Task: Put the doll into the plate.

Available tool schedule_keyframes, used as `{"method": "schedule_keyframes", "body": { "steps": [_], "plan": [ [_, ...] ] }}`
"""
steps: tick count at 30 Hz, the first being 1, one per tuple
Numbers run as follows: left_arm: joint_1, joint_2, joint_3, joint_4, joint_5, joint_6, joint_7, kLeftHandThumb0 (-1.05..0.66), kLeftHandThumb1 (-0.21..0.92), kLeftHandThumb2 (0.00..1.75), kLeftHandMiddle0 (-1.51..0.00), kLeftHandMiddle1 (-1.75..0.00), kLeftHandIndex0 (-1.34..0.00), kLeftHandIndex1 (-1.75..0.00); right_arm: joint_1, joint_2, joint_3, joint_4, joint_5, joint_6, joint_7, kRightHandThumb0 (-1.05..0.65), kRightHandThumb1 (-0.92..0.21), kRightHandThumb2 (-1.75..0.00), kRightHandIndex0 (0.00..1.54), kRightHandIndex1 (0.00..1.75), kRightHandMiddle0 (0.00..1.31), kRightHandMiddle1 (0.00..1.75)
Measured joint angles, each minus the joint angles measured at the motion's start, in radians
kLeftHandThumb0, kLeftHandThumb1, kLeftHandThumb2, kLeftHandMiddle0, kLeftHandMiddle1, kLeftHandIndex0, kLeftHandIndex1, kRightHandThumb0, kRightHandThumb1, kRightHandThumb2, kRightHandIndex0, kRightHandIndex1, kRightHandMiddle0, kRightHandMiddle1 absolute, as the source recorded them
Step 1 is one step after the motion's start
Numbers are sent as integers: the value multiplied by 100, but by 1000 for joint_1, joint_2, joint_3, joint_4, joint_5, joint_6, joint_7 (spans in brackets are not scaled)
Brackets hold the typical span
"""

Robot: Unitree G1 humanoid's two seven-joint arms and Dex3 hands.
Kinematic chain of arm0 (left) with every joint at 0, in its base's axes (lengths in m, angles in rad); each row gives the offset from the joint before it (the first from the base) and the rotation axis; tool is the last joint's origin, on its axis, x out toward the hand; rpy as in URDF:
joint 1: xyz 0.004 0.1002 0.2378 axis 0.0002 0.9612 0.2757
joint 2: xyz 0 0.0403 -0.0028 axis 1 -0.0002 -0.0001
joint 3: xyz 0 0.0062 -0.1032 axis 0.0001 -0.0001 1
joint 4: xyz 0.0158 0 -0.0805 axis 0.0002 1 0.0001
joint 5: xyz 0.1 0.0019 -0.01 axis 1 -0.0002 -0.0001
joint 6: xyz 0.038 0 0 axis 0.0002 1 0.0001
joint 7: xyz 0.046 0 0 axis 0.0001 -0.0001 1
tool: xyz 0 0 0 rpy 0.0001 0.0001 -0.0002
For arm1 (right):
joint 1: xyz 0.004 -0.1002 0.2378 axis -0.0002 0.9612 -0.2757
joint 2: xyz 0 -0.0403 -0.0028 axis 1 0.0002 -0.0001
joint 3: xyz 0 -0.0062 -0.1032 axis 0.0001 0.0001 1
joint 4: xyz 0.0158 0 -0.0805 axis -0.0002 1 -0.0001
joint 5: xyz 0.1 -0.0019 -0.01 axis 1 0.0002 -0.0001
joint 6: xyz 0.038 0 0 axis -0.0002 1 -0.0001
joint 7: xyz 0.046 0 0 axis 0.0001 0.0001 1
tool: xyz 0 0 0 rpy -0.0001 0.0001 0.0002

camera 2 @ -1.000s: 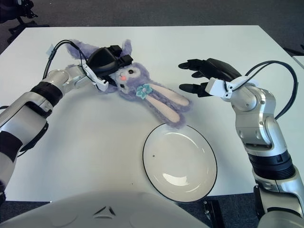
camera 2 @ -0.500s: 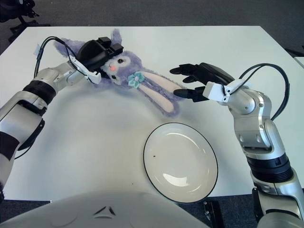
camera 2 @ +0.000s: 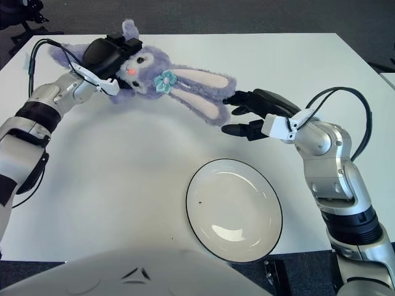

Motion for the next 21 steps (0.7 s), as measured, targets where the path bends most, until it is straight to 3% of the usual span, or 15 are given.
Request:
{"method": "schedule_keyframes", "body": {
  "steps": [21],
  "plan": [
    [5, 53, 45, -54, -2, 42, 56, -43, 43, 117, -82, -175, -51, -175, 25, -9, 0, 72, 64, -178, 17, -68, -92, -61, 69, 13, 52, 11]
  ]
}}
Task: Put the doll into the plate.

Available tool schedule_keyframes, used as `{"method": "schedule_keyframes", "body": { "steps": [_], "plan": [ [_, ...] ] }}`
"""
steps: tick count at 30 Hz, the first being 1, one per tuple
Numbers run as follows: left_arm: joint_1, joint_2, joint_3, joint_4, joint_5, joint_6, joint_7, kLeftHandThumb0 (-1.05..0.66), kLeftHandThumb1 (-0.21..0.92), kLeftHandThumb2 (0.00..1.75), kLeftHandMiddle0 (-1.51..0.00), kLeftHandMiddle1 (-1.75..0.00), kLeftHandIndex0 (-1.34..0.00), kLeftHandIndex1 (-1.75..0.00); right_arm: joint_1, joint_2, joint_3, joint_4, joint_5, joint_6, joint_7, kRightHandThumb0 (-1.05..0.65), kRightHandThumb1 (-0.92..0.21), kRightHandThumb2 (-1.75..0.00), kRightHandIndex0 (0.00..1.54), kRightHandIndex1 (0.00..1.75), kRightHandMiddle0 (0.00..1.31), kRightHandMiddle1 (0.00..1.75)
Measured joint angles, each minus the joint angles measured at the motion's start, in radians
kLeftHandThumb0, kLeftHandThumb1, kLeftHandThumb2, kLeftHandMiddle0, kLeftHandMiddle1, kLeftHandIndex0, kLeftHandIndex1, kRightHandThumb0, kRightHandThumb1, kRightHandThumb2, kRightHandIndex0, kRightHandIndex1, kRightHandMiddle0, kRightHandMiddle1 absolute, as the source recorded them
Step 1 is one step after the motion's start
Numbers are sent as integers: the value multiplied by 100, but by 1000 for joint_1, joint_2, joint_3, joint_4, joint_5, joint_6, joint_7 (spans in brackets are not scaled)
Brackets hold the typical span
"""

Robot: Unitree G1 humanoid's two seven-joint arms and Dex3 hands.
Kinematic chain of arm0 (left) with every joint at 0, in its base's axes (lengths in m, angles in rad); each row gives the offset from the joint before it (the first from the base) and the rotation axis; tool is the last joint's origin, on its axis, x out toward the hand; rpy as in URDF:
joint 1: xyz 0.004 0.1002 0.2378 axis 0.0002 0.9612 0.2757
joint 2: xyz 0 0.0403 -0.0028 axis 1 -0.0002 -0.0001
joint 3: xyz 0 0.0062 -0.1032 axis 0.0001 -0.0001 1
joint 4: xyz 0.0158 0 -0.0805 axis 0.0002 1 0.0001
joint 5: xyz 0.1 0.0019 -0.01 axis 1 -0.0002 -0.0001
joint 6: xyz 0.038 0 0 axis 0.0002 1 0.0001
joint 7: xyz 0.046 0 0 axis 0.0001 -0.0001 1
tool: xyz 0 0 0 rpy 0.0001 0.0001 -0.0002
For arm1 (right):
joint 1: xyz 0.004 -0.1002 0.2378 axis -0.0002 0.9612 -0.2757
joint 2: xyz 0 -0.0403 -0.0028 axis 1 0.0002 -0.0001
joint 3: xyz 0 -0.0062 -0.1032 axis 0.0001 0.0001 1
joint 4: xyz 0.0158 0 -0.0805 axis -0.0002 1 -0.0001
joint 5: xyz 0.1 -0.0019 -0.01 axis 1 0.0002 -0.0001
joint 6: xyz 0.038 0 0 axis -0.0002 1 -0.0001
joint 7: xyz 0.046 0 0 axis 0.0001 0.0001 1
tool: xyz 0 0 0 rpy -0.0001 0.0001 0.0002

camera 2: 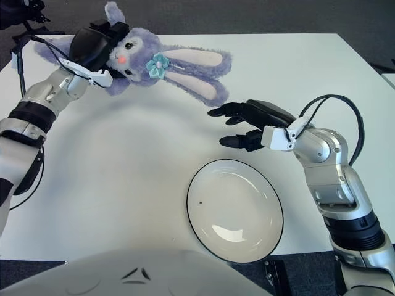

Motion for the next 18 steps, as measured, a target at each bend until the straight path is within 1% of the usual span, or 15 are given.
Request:
{"method": "schedule_keyframes", "body": {
  "steps": [3, 5, 7, 13, 18],
  "plan": [
    [0, 11, 16, -18, -4, 14, -8, -43, 42, 118, -82, -175, -51, -175, 0, -1, 0, 13, 14, -24, 10, -68, -92, -61, 67, 12, 52, 11],
    [0, 18, 24, -26, -5, 21, -9, -43, 42, 118, -82, -175, -51, -175, 0, -2, 0, 20, 18, -37, 14, -69, -92, -60, 60, 8, 49, 10],
    [0, 21, 30, -32, -4, 33, -7, -43, 42, 118, -82, -175, -51, -175, 0, -6, 2, 30, 18, -56, 20, -70, -92, -60, 56, 6, 47, 9],
    [1, 23, 37, -47, -2, 60, -2, -43, 42, 118, -82, -175, -52, -175, 4, -8, 13, 57, 17, -106, 25, -71, -92, -59, 54, 4, 44, 7],
    [4, 24, 44, -77, -1, 69, 13, -43, 42, 118, -82, -175, -52, -175, 52, 12, 23, 91, 7, -191, -23, -71, -92, -60, 53, 3, 41, 6]
  ]
}}
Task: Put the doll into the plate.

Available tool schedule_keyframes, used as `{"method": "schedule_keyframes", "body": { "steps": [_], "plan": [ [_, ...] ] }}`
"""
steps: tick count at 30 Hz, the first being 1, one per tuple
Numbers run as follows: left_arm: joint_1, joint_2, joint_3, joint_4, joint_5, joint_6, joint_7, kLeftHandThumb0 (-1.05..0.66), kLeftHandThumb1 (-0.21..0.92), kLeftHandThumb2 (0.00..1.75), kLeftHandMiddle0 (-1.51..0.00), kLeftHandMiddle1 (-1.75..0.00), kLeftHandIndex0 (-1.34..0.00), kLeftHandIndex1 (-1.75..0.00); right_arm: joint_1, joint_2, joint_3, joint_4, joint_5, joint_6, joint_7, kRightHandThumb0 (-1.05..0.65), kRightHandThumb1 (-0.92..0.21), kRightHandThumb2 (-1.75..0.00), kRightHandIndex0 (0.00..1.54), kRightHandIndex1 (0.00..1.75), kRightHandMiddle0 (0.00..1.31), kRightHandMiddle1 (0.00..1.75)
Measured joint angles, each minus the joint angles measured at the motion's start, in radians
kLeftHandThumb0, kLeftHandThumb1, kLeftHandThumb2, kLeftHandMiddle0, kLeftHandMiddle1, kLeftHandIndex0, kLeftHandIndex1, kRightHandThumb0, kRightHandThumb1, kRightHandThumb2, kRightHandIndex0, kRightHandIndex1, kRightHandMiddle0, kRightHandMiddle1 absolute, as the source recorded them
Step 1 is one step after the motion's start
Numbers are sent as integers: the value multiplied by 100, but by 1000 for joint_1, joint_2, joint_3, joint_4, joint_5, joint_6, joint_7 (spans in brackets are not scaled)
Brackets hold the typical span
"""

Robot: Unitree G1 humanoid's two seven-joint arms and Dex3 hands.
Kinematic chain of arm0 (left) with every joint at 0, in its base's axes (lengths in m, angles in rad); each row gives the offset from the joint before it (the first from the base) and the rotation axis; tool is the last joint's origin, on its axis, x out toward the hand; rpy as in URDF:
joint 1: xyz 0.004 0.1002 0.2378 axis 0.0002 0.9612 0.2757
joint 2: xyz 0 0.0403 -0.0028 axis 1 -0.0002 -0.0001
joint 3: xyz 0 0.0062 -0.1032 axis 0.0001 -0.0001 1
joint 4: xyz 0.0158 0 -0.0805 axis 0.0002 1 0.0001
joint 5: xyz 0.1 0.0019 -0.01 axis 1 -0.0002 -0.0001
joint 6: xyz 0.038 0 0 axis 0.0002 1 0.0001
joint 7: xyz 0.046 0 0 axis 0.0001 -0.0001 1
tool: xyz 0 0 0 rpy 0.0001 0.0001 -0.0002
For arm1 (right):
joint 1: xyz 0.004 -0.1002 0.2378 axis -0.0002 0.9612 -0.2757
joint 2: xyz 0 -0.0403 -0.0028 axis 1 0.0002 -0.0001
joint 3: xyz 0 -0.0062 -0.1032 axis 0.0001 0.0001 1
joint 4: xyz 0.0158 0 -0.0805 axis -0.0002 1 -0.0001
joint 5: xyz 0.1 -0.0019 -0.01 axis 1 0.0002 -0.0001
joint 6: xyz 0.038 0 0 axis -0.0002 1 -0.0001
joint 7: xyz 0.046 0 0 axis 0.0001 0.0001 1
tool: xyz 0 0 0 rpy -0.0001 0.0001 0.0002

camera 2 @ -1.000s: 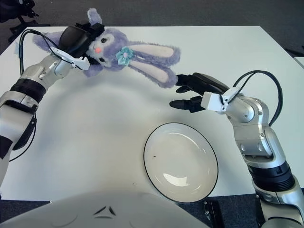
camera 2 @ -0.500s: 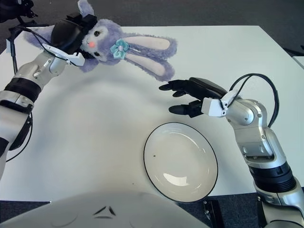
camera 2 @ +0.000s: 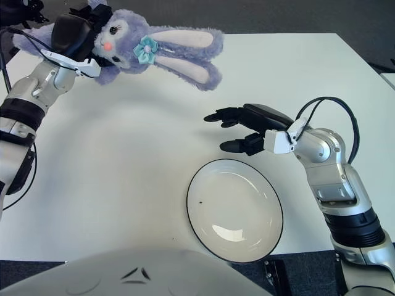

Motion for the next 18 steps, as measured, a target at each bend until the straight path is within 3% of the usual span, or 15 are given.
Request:
{"method": "schedule_keyframes", "body": {
  "steps": [7, 18],
  "plan": [
    [1, 1, 4, -32, 2, 7, 29, -43, 42, 118, -82, -175, -52, -175, 83, 43, 10, 28, -60, -69, -84, -69, -92, -72, 52, 2, 39, 5],
    [1, -6, 5, -61, 4, 14, 44, -43, 41, 120, -82, -175, -53, -175, 131, 63, 9, 4, -125, -68, -137, -66, -92, -79, 52, 1, 39, 5]
  ]
}}
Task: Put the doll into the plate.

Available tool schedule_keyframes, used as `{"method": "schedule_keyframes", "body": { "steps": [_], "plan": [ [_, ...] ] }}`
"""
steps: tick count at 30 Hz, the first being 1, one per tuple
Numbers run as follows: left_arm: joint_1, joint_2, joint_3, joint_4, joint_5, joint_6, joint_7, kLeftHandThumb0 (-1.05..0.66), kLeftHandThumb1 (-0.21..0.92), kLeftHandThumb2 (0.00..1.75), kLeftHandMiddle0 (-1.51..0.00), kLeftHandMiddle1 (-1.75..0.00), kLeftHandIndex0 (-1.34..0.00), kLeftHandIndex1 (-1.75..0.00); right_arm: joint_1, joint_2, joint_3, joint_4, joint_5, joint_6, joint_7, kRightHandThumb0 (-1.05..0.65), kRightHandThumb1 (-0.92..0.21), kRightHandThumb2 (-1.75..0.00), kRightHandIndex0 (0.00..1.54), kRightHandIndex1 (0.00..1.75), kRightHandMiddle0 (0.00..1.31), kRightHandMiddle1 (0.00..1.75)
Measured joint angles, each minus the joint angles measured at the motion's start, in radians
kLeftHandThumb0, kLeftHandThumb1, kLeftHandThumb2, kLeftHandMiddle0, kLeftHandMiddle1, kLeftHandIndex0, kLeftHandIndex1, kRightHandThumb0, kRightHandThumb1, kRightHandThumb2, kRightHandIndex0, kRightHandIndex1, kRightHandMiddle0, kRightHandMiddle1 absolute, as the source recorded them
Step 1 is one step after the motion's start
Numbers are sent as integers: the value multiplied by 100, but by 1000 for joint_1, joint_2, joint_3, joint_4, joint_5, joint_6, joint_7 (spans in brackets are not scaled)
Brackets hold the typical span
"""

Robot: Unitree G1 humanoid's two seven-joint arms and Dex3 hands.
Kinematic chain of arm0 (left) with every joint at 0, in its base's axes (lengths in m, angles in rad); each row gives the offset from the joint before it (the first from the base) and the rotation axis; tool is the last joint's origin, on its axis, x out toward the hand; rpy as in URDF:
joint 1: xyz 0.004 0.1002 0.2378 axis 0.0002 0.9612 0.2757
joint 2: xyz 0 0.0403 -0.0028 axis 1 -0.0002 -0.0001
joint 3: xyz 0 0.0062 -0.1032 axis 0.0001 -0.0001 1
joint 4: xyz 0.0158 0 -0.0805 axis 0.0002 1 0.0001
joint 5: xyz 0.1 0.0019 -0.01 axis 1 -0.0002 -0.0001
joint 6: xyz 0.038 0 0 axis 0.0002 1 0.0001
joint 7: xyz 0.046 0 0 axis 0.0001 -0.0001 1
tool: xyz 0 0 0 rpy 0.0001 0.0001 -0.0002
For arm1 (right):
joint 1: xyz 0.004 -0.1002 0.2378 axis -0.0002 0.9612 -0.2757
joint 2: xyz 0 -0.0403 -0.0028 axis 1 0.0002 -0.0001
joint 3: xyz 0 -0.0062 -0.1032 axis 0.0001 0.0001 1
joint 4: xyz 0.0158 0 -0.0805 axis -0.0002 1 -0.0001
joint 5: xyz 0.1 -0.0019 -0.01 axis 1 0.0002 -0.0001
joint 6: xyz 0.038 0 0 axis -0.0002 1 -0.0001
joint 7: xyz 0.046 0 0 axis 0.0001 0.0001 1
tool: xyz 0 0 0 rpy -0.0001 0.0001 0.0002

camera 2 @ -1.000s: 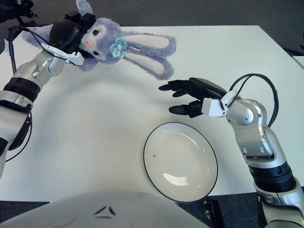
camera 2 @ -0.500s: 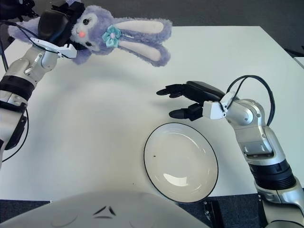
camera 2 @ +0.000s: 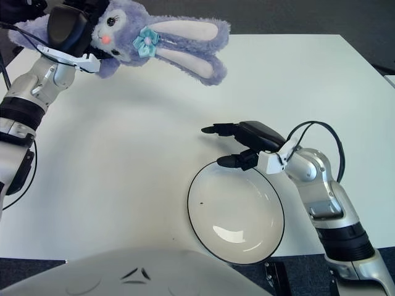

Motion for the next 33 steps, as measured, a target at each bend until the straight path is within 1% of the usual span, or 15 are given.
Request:
{"method": "schedule_keyframes", "body": {
  "steps": [9, 16, 17, 20, 23, 25, 33],
  "plan": [
    [1, -10, 10, -33, -4, 27, -14, -43, 40, 120, -81, -175, -53, -175, 24, 13, 0, -45, -52, 48, -22, -65, -92, -79, 53, 1, 40, 5],
    [2, -24, 26, -62, -9, 32, -26, -43, 40, 120, -82, -175, -53, -175, 52, 25, 2, -55, -95, 54, -46, -63, -92, -77, 55, 2, 40, 5],
    [2, -25, 28, -65, -10, 32, -26, -23, 39, 116, -83, -175, -58, -175, 56, 26, 4, -55, -102, 55, -48, -63, -92, -76, 55, 2, 40, 5],
    [3, -28, 34, -70, -14, 32, -27, 3, 38, 109, -84, -175, -64, -175, 64, 30, 10, -58, -123, 58, -52, -61, -92, -73, 55, 2, 39, 4],
    [3, -34, 40, -74, -16, 31, -28, 11, 37, 107, -84, -175, -66, -175, 68, 31, 14, -67, -141, 61, -53, -61, -92, -71, 54, 1, 38, 3],
    [3, -38, 42, -77, -19, 29, -33, 13, 37, 106, -84, -175, -66, -175, 72, 32, 16, -71, -148, 64, -54, -61, -92, -71, 54, 1, 37, 3],
    [11, -44, 56, -103, -31, 25, -50, 15, 37, 105, -85, -175, -67, -175, 82, 35, 18, -80, -156, 72, -57, -60, -92, -69, 53, 0, 36, 2]
  ]
}}
